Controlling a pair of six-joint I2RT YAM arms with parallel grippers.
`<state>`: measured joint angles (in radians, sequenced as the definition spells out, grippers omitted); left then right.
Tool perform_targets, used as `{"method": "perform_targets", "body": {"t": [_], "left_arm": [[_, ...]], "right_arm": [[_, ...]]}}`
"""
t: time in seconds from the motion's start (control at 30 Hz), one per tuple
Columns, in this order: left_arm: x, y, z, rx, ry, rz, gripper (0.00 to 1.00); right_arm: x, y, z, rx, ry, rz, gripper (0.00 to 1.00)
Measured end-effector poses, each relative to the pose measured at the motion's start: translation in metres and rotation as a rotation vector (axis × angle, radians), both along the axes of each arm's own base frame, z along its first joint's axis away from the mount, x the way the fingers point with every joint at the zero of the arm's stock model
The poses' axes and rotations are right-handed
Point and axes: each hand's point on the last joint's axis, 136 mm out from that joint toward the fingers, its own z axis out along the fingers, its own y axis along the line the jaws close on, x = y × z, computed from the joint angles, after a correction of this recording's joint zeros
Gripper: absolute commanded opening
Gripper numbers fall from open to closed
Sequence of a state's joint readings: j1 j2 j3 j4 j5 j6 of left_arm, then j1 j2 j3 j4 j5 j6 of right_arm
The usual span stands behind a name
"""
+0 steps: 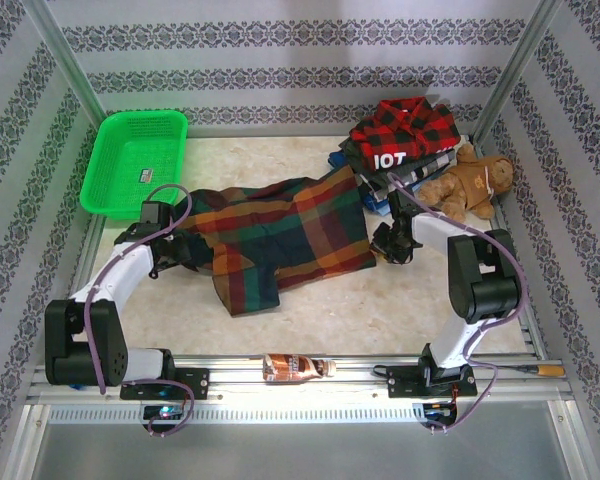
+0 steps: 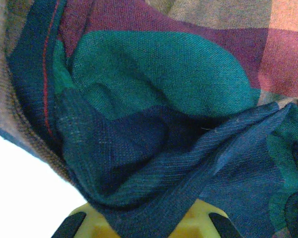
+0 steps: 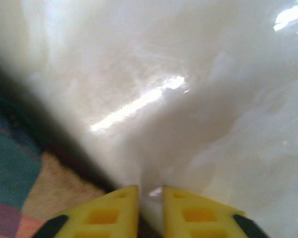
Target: Fold and stack the long sleeve shirts
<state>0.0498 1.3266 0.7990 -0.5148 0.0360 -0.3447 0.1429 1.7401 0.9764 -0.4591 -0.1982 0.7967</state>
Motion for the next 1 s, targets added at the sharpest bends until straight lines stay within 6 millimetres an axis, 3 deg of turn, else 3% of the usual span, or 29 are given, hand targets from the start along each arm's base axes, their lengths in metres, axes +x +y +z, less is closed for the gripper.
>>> {"method": "perform_targets", "body": {"t": [0.2,0.33,0.37,0.4,0.47,0.53,0.63,0.7,0.9,1.0], "left_arm": [[-0.004,0.012,0.008,0.072,-0.008,-0.001,0.02],[-0.005,0.017,0.008,0.112,-0.002,-0.014,0.03],[-0.005,0.017,0.007,0.116,0.000,-0.019,0.04],[-0.005,0.017,0.007,0.117,-0.001,-0.024,0.06],[-0.004,0.016,0.007,0.112,-0.004,-0.029,0.22],[-0.004,0.013,0.007,0.096,-0.005,-0.032,0.39],[-0.004,0.010,0.008,0.062,-0.011,-0.010,0.58],[-0.006,0.008,0.014,0.031,-0.026,0.019,0.64],[-0.002,-0.011,0.059,-0.135,-0.148,0.091,0.72],[0.002,-0.027,0.062,-0.251,-0.141,0.109,0.72]], "right_arm": [[0.006,-0.007,0.004,-0.037,-0.032,-0.055,0.00],[-0.002,-0.015,0.019,-0.047,-0.088,-0.080,0.00],[-0.003,-0.018,0.022,-0.043,-0.099,-0.090,0.05],[-0.004,-0.017,0.024,-0.030,-0.113,-0.095,0.17],[-0.005,-0.013,0.024,-0.002,-0.117,-0.094,0.38],[-0.008,-0.004,0.024,0.020,-0.110,-0.077,0.49],[-0.010,0.020,0.026,0.060,-0.117,-0.027,0.49],[-0.013,0.033,0.025,0.072,-0.108,0.002,0.49],[-0.022,0.045,0.013,0.080,-0.056,0.010,0.48],[-0.025,0.043,0.005,0.067,-0.026,-0.002,0.44]]}}
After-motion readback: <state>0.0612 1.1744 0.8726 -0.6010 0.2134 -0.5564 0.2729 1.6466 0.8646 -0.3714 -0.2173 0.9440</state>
